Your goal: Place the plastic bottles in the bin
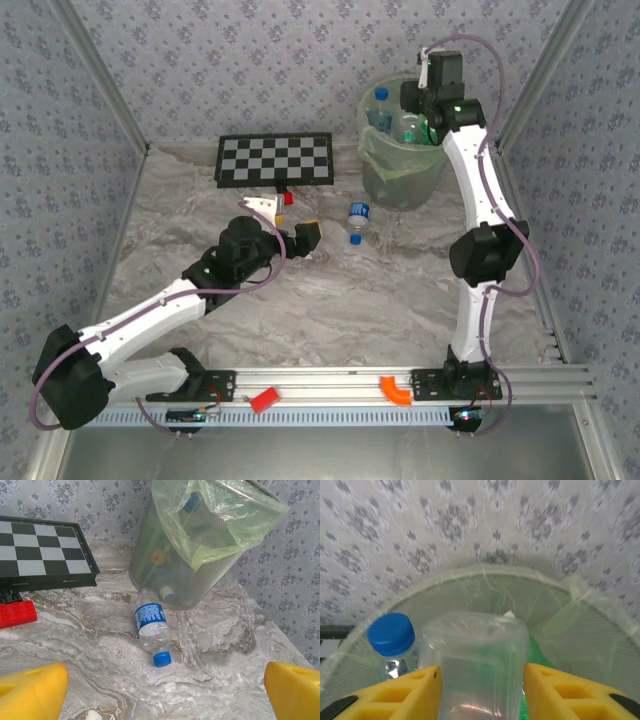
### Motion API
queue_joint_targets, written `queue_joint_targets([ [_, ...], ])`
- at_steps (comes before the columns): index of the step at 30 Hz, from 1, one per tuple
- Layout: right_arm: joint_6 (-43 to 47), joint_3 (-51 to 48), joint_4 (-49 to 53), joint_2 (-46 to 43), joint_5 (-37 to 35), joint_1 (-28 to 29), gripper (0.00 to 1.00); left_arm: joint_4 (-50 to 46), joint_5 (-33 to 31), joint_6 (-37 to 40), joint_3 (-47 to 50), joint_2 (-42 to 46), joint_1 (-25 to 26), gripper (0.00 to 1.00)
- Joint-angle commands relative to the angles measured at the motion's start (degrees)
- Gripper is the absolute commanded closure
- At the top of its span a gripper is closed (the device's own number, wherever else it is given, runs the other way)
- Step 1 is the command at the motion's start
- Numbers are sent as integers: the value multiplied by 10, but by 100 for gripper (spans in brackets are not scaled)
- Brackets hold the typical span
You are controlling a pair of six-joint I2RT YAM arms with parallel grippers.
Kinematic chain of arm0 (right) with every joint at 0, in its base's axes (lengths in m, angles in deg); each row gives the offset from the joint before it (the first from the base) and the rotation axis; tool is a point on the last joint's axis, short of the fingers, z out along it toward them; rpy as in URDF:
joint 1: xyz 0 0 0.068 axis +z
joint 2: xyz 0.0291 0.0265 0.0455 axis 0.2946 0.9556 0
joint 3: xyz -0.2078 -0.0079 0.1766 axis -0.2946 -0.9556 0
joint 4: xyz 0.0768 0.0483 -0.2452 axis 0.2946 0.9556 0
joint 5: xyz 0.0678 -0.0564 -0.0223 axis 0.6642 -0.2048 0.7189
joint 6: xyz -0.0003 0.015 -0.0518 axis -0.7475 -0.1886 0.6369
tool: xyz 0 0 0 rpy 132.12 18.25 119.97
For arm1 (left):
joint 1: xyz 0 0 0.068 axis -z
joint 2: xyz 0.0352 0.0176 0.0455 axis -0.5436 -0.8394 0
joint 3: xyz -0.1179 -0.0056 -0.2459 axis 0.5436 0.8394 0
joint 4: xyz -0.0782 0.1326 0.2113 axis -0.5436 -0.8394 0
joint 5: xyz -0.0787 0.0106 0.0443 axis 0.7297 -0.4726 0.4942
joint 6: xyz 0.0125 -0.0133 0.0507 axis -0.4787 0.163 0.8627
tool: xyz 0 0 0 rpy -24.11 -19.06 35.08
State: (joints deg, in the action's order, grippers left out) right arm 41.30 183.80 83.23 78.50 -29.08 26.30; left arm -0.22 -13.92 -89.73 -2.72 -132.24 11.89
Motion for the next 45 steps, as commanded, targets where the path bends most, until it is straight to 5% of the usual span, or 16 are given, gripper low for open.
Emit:
queue_joint_targets([
  [1, -5, 16, 42, 21, 7, -4, 53, 7, 5, -2, -4, 6, 5, 0],
  [24, -23, -130, -5, -116, -8, -5, 49, 19, 13, -14, 9, 4, 5, 0],
  [34, -17, 85, 70, 10, -36, -27, 33, 14, 6, -16, 19, 21, 5, 0],
  [45, -35, 36, 67, 21, 2, -42, 31, 8, 1, -12, 19, 25, 5, 0],
])
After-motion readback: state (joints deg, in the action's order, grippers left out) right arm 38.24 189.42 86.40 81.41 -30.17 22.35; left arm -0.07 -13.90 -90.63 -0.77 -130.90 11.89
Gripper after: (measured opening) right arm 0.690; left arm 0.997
